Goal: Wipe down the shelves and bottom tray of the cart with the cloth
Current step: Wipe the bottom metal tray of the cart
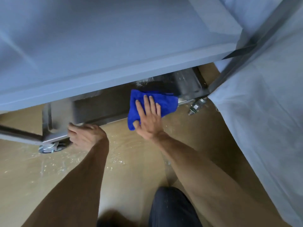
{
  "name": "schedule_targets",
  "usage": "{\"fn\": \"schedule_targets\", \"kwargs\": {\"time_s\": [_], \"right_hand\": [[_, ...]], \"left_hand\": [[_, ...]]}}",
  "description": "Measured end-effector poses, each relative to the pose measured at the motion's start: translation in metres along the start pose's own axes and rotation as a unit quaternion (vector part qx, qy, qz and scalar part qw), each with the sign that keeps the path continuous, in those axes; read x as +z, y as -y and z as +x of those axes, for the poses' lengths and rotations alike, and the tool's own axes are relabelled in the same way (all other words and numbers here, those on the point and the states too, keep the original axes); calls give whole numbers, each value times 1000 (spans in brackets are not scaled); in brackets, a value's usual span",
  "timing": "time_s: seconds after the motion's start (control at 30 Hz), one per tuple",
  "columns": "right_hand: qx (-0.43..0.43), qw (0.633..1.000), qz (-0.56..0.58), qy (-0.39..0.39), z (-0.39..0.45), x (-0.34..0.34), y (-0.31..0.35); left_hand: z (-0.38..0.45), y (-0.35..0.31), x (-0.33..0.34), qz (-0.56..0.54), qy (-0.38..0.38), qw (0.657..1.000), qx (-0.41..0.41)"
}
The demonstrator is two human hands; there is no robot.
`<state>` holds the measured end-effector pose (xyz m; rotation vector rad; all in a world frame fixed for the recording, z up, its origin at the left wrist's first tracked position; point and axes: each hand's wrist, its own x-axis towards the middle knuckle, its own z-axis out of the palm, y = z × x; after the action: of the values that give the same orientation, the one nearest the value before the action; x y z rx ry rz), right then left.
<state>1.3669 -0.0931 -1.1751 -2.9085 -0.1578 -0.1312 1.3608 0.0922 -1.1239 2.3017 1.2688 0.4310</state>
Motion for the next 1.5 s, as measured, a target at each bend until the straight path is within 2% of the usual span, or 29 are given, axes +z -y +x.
{"fn": "schedule_targets", "kwargs": {"time_s": [0.1,0.2,0.3,0.4,0.47,0.57,0.67,0.83,0.9,0.97,1.0,1.07,1.13,1.2,1.27,1.33,1.43,1.5], "right_hand": [[-16,999,-1,42,12,4,34],[4,999,14,29,11,0,16],[155,985,41,-58,5,-6,-42],[295,950,69,-79,16,-30,-132],[333,935,92,-80,28,-41,-165],[364,923,65,-108,37,-30,-154],[321,941,43,-95,33,-22,-115],[69,997,9,-41,8,3,-6],[-40,999,-10,5,6,16,42],[-86,995,-33,48,5,21,74],[-88,994,-37,56,5,21,80],[-84,994,-29,60,7,16,74],[-66,996,-26,44,6,11,48],[-13,999,-30,17,2,4,16],[57,998,-33,3,0,-6,-15],[132,990,-30,32,4,-18,-33],[211,977,-6,33,23,-28,-26],[228,973,-12,30,29,-23,-12]], "left_hand": [[-32,-30,7,41,81,992,88],[-30,-38,14,107,145,969,168],[-26,-38,18,151,153,958,189],[-27,-30,22,159,158,956,190],[-32,-27,23,155,159,954,200],[-34,-25,21,156,163,954,198],[-26,-25,16,150,170,952,206],[-12,-19,10,115,192,950,217],[-3,-11,4,82,202,949,227],[6,6,-11,42,177,959,217],[11,19,-21,21,152,970,189],[30,44,-41,0,103,991,80],[59,64,-58,10,60,998,-13],[85,73,-70,11,41,999,-25],[97,75,-78,21,55,998,15],[98,77,-77,34,72,991,104],[96,67,-54,114,153,943,273],[91,51,-29,171,228,918,277]]}}
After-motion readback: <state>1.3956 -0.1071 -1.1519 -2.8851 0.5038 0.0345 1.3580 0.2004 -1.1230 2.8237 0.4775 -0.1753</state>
